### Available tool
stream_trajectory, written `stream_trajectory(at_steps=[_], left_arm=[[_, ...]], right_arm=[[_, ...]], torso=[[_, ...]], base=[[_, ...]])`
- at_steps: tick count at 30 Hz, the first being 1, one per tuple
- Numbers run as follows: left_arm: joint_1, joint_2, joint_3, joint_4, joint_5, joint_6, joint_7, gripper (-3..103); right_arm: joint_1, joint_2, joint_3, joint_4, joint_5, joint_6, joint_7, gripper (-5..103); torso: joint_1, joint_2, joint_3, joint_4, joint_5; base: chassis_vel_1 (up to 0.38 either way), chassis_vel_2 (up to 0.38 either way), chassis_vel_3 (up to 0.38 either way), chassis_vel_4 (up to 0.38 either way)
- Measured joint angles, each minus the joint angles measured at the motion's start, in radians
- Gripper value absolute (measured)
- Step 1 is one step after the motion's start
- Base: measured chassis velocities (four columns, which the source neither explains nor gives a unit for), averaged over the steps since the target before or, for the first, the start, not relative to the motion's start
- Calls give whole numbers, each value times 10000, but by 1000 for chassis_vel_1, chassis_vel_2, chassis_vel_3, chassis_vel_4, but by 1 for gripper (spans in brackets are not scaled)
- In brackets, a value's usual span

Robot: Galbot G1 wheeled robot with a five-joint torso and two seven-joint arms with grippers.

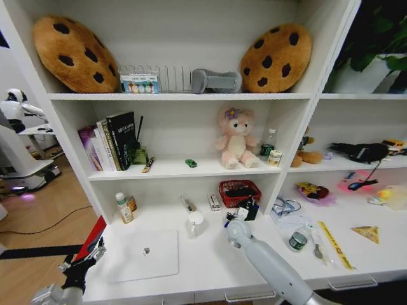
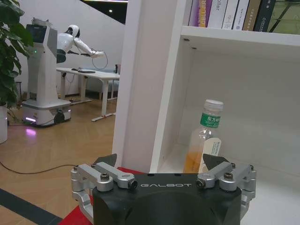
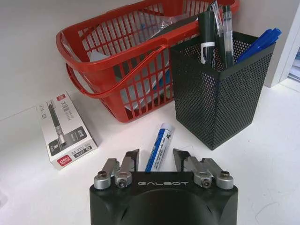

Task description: Organize the objects on the table.

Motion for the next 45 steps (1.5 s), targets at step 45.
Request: stream_trajectory(at_steps=[45], left_arm=[[-186,-128,397,-344,388,87,-144,100]], right_arm=[[-1552,-2330,2101,1900,-6248,2280,-3913,10]], torso=[[1,-2,2,-1,3]], base=[[0,0,0,0]])
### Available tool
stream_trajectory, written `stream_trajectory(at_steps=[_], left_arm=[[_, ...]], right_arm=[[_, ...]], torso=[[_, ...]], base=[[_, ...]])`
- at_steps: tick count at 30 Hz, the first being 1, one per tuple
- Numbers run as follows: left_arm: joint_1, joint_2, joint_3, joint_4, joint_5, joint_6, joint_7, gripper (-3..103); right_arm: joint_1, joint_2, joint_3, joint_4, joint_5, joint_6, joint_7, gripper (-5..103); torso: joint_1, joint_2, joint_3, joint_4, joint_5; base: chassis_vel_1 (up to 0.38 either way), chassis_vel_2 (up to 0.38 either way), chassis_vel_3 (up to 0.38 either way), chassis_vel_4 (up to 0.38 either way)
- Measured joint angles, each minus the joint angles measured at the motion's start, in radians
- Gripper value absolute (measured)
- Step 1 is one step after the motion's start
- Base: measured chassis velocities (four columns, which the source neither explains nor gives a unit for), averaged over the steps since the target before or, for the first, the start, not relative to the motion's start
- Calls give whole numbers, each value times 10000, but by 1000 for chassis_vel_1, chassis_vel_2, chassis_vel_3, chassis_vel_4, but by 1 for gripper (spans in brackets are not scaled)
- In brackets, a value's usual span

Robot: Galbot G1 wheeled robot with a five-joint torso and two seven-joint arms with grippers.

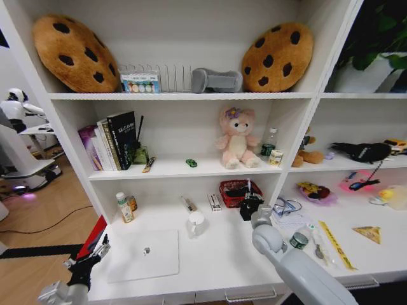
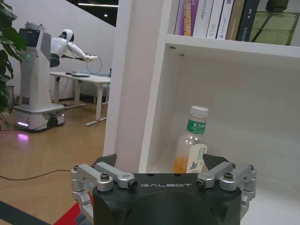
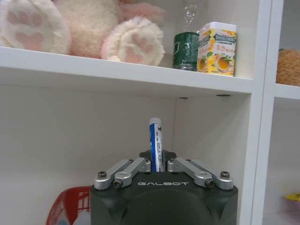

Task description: Organize the objects on the table.

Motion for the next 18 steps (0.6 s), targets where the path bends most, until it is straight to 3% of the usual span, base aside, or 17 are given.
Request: stream_trajectory(at_steps=[10,18], left_arm=[[25,-1,-74,1,-9,1,-21,100],[-59,6,-35,103,-18,17,-66,100]], right_arm=[[124,184,44,-1369,-395,691,-446,10],[646,354,-518,-2307,-584,1110,-637,10]], torso=[[-1,0,0,0,0],[0,0,0,-1,0]], base=[[0,0,0,0],[0,0,0,0]])
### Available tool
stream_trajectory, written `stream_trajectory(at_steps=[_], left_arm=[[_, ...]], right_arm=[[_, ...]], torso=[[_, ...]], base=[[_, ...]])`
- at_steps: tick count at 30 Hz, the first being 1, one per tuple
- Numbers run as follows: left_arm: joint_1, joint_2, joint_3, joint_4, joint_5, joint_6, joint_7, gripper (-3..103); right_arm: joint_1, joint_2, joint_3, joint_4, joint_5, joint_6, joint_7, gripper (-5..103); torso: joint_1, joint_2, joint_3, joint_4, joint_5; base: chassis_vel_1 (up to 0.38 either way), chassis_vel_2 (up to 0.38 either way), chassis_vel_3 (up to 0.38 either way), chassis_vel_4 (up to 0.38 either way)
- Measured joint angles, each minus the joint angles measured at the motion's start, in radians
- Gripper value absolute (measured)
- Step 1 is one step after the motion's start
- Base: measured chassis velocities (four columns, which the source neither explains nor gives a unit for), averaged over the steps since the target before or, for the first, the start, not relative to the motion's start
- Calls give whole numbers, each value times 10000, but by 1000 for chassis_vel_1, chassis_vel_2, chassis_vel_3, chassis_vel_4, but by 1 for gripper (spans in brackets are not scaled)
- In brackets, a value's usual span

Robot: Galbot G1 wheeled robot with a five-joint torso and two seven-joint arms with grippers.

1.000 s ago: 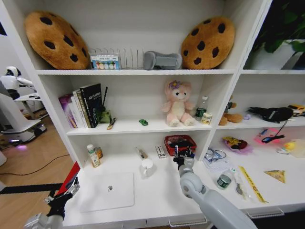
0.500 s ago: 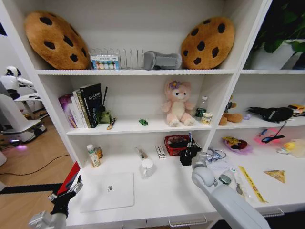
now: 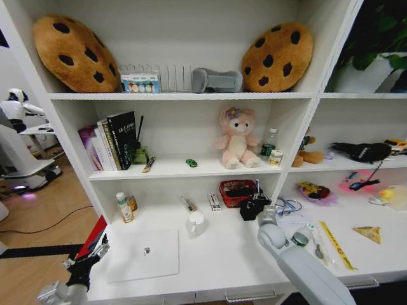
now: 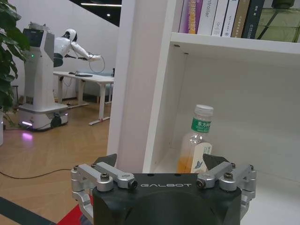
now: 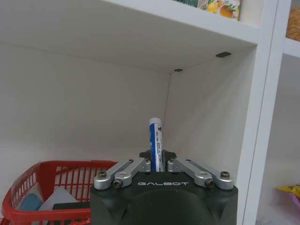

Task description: Organize the objects on the table.

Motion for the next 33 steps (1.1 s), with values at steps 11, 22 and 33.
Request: stream_trajectory(at_steps=[11,22,33], left_arm=[[51,10,-92,70,-96,-30,15,100],[51,-35,-95,118,-118,-76,55,100],[-4,-56,-27,60,-53,-53,44,100]], right_arm=[[399,198,-598,-261,-18,43,56,10],[1,105,-398,-12,58,-151,49,38],[-521,-171,-62,1430,404,-356,215,82]], torso=[[-1,0,0,1,0],[-2,0,-1,0,0],[-1,0,-1,2,0]], base=[[0,0,0,0],[0,0,0,0],[0,0,0,0]])
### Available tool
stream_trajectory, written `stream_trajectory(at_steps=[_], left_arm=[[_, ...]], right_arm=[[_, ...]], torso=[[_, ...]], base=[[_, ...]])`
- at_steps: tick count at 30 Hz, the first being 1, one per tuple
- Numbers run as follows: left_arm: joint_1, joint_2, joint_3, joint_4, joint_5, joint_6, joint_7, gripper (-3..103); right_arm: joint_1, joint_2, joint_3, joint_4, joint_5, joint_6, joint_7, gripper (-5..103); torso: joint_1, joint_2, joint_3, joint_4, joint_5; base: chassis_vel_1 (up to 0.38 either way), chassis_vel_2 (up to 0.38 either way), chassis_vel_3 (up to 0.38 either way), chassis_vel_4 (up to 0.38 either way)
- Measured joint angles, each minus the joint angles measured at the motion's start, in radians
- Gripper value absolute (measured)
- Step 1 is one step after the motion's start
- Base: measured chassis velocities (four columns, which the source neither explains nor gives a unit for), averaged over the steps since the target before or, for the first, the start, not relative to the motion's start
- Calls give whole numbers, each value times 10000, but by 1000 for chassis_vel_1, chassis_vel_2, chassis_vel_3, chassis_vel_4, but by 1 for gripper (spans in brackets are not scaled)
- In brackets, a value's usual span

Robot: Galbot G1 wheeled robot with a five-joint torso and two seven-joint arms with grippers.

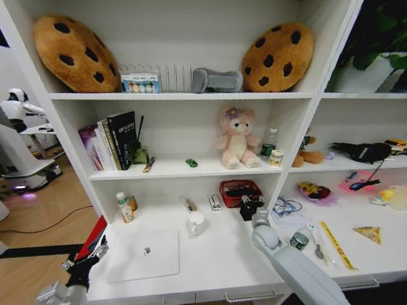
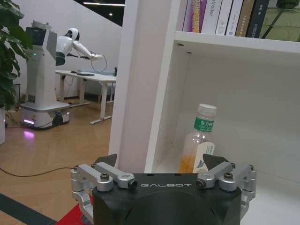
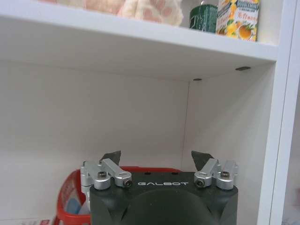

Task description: Organize the objects on the table.

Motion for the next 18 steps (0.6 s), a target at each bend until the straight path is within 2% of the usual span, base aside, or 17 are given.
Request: stream_trajectory(at_steps=[1,2,4,6,8,9,11,12,13,15,18], left_arm=[[-15,9,9,-21,13,25,-27,100],[-15,9,9,-21,13,25,-27,100],[-35,25,47,-80,27,67,-51,100],[-41,29,68,-108,41,87,-77,100],[-39,32,81,-170,59,131,-88,100],[-39,32,81,-170,59,131,-88,100],[-3,49,53,-286,44,176,-90,100],[16,74,33,-348,41,183,-74,100],[16,74,33,-348,41,183,-74,100],[24,107,25,-451,59,180,-17,100],[25,135,40,-613,92,180,25,100]], right_arm=[[-351,-115,215,513,111,-85,-19,87],[-351,-115,215,513,111,-85,-19,87],[-1136,-343,762,1384,112,-152,-366,96],[-1648,-463,1147,1808,93,-220,-586,99],[-2691,-638,1880,2580,3,-247,-976,100],[-2691,-638,1880,2580,3,-247,-976,100],[-3863,-782,2781,3352,-31,-153,-1358,100],[-4494,-810,3370,3755,-63,58,-1683,100],[-4494,-810,3370,3755,-63,58,-1683,100],[-5389,-768,4305,4261,-186,488,-2222,100],[-6303,-637,5121,4833,-346,871,-2667,100]], torso=[[0,0,0,-1,-1],[0,0,0,-1,-1],[0,0,0,0,2],[0,1,-1,-1,-1],[0,0,-1,-3,2],[0,0,-1,-3,2],[0,2,-1,-7,0],[-1,1,-1,-6,1],[-1,1,-1,-6,1],[-1,2,-2,0,-1],[0,1,-1,0,2]], base=[[0,0,0,0],[0,0,0,0],[0,0,0,0],[0,0,0,0],[0,0,0,0],[0,0,0,0],[0,0,0,0],[0,0,0,0],[0,0,0,0],[0,0,0,0],[0,0,0,0]])
